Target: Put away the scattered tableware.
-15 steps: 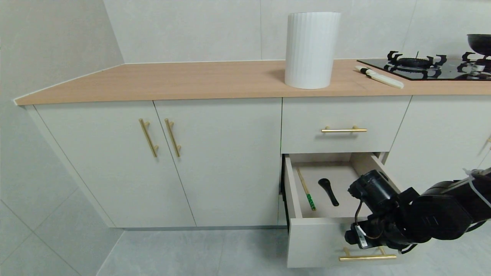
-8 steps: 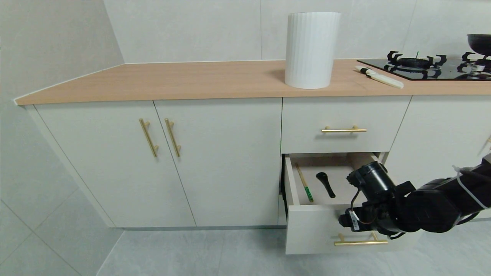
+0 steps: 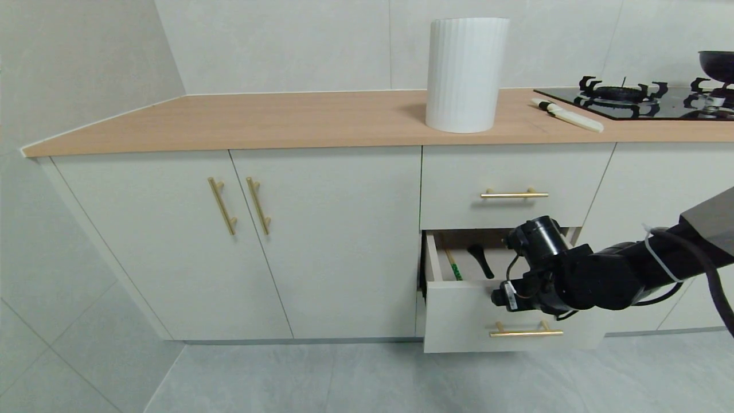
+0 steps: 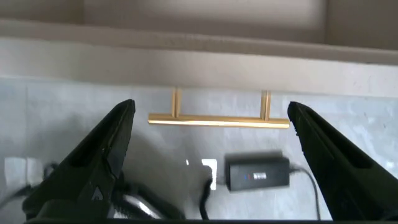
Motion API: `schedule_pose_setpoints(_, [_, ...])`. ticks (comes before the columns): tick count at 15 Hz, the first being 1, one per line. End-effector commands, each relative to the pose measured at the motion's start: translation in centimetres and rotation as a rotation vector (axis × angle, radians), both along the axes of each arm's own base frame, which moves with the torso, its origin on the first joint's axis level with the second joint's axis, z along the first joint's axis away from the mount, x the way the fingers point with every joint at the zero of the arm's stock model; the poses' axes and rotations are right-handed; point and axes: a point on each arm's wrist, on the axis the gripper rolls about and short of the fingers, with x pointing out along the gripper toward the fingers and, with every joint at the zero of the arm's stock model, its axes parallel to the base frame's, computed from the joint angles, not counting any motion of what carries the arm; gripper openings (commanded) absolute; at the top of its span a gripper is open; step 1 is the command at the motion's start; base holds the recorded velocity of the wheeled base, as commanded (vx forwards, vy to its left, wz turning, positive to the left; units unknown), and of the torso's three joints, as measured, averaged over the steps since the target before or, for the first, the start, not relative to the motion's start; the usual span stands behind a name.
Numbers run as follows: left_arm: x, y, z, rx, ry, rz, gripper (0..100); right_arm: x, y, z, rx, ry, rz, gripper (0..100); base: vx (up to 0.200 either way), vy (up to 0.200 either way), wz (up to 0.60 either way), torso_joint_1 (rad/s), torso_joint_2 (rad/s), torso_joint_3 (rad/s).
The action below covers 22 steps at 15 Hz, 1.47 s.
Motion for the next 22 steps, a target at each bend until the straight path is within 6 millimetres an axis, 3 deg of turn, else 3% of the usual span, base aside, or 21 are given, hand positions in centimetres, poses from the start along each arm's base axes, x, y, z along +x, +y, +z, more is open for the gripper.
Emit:
schedule_pose_setpoints(1, [0.0, 0.0, 0.0, 0.001, -0.001, 0.000, 100, 1.5, 0.0, -0.6, -0.001, -0.005, -0.010, 100, 0.000, 0.000, 0.00, 0.000, 0.00, 0.000])
schedule_pose_setpoints(6, [0.0, 0.0, 0.0, 0.001, 0.001, 0.000, 100, 2.6, -0.4, -0.6, 0.021, -0.040, -0.036, 100, 0.000, 0.000, 0.00, 0.000, 0.00, 0.000])
schedule_pose_setpoints(13, [0.0, 0.0, 0.0, -0.001, 0.001, 0.000, 100, 5.7, -1.7, -2.4, 0.099, -0.200, -0.079, 100, 0.000, 0.000, 0.00, 0.000, 0.00, 0.000])
schedule_pose_setpoints(22, [0.0, 0.0, 0.0, 0.001, 0.001, 0.000, 100, 8.6, -2.5, -6.2, 0.165, -0.397, -0.117, 100, 0.000, 0.000, 0.00, 0.000, 0.00, 0.000])
